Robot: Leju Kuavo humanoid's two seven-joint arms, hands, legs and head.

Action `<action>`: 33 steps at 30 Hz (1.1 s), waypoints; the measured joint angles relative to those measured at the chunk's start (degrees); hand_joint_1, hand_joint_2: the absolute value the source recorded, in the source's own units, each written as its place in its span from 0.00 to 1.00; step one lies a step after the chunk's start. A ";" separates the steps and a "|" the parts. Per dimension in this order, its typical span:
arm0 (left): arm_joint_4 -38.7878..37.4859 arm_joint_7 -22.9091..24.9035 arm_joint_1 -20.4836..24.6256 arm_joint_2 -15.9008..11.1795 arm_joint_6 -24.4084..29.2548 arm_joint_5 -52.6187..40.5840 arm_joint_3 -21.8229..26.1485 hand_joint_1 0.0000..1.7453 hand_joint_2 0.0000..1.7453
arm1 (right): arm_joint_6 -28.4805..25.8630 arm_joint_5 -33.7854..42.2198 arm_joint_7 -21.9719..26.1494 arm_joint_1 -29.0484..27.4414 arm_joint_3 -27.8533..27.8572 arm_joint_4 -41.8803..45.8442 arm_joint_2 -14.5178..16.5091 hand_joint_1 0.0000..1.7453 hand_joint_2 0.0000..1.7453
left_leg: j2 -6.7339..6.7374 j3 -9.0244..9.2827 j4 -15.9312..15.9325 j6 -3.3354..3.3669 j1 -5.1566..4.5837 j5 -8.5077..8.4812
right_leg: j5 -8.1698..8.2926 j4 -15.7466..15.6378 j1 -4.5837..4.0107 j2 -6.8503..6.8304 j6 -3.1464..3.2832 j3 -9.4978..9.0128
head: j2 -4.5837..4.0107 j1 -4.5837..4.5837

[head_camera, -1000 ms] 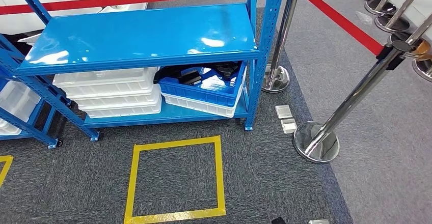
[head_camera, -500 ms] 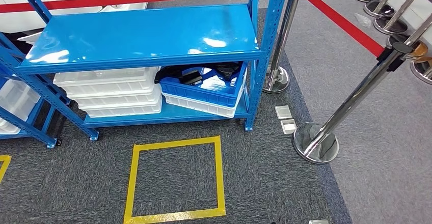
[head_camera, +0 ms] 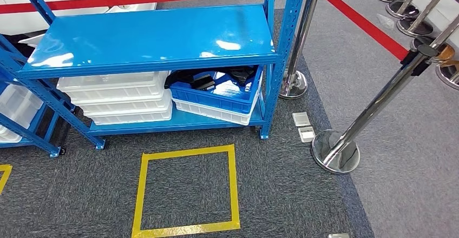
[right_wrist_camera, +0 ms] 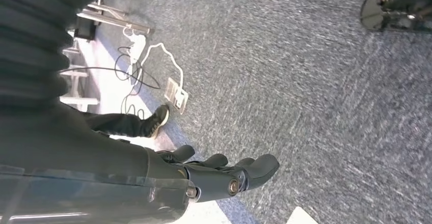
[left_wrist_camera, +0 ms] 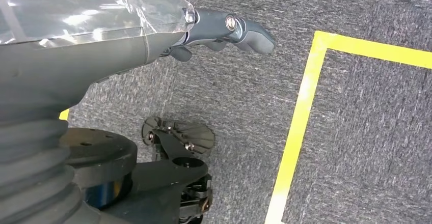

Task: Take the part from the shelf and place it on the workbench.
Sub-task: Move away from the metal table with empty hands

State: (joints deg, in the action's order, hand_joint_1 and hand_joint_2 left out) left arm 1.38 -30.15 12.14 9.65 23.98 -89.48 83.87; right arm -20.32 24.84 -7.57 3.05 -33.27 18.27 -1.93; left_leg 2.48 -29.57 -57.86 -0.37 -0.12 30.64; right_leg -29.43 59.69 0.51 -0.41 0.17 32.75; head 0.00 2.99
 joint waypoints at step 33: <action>6.28 13.16 -8.08 -3.93 -9.98 39.21 -23.23 0.00 0.00 | 9.49 -10.07 3.38 -3.94 5.54 0.05 0.93 0.00 0.00 | -0.03 0.05 0.01 -0.14 0.02 0.12 | -0.03 0.00 -0.02 0.00 0.00 -0.05 | 0.00 -0.01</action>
State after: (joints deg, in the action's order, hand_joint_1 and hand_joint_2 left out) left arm 7.65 -16.99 4.06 5.72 14.00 -50.28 60.63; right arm -10.83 14.77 -4.20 -0.89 -27.73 18.32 -1.01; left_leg 2.45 -29.52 -57.85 -0.51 -0.09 30.75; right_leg -29.46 59.69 0.49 -0.42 0.17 32.70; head 0.00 2.99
